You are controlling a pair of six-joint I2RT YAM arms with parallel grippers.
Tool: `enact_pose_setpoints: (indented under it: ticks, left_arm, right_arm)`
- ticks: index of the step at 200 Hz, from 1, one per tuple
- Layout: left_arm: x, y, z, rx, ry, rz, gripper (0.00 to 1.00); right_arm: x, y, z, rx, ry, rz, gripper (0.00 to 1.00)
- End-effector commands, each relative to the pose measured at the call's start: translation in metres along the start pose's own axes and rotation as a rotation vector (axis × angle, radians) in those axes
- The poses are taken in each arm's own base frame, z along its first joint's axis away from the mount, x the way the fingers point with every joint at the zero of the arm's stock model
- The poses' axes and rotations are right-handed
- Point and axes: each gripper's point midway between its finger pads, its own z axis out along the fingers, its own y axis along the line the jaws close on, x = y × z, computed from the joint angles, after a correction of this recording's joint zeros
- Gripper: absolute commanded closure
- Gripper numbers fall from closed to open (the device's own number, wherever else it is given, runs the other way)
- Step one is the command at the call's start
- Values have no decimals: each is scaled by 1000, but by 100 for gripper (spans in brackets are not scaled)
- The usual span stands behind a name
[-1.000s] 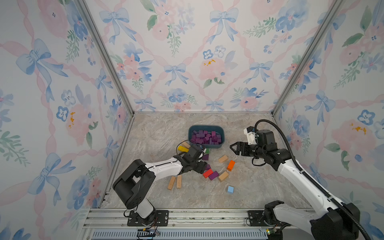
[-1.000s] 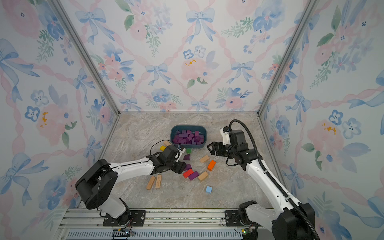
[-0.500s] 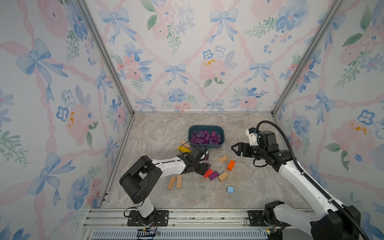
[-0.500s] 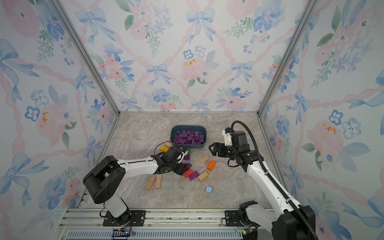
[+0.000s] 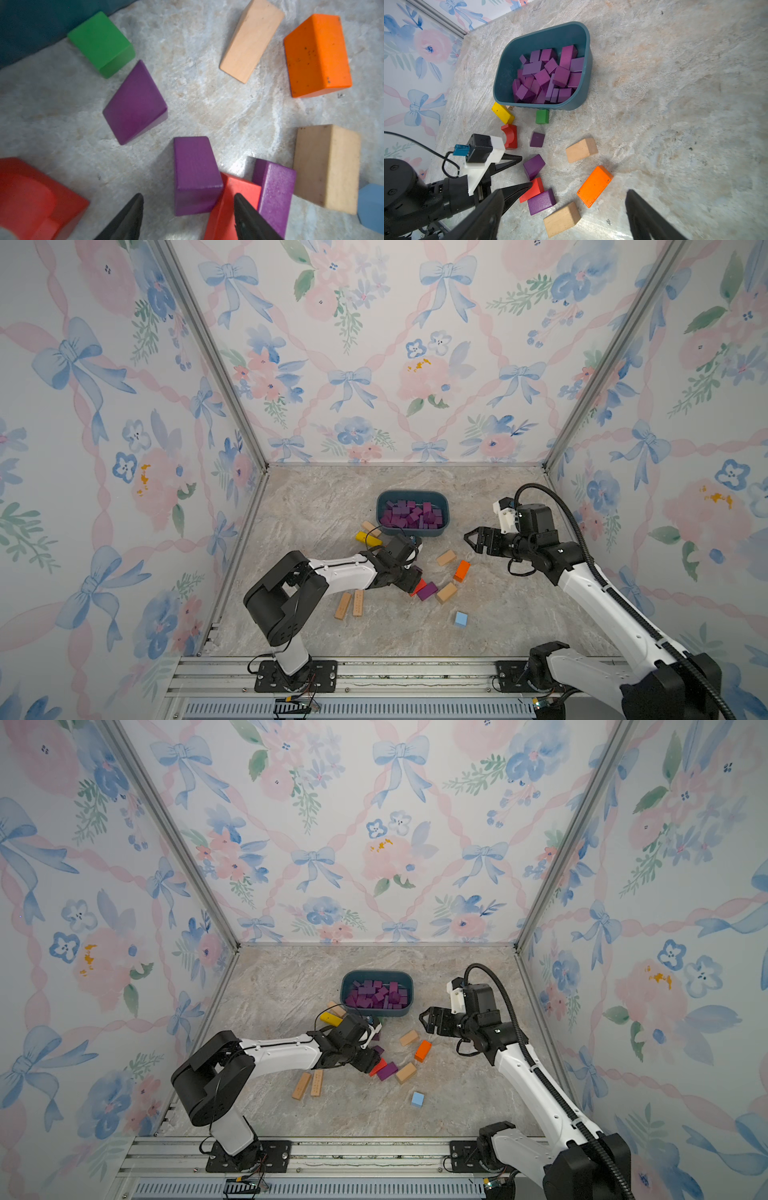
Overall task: Pick purple bricks into the storage bin
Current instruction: Pick up the building block from the center of the board.
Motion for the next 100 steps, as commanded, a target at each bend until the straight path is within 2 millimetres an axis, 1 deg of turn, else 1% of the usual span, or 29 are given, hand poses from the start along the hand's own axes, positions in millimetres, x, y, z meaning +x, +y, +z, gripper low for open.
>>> enact_pose_setpoints:
  ticks: [1,28,53,77,100]
  left_arm:
    - [1,-2,6,2,19,-8,33]
    - [-2,-1,9,-7,16,-11,38]
    - [-5,0,12,-13,17,-15,40]
    - [-5,1,15,-18,22,-22,51]
    - [-5,5,15,-39,18,-33,56]
  right_arm:
    - [9,-7,0,14,23,20,9]
    - [9,-8,-4,18,14,17,9]
    - [11,-12,-4,28,20,21,9]
    - [12,-14,-4,30,22,30,9]
    - [12,-16,-4,33,20,32,9]
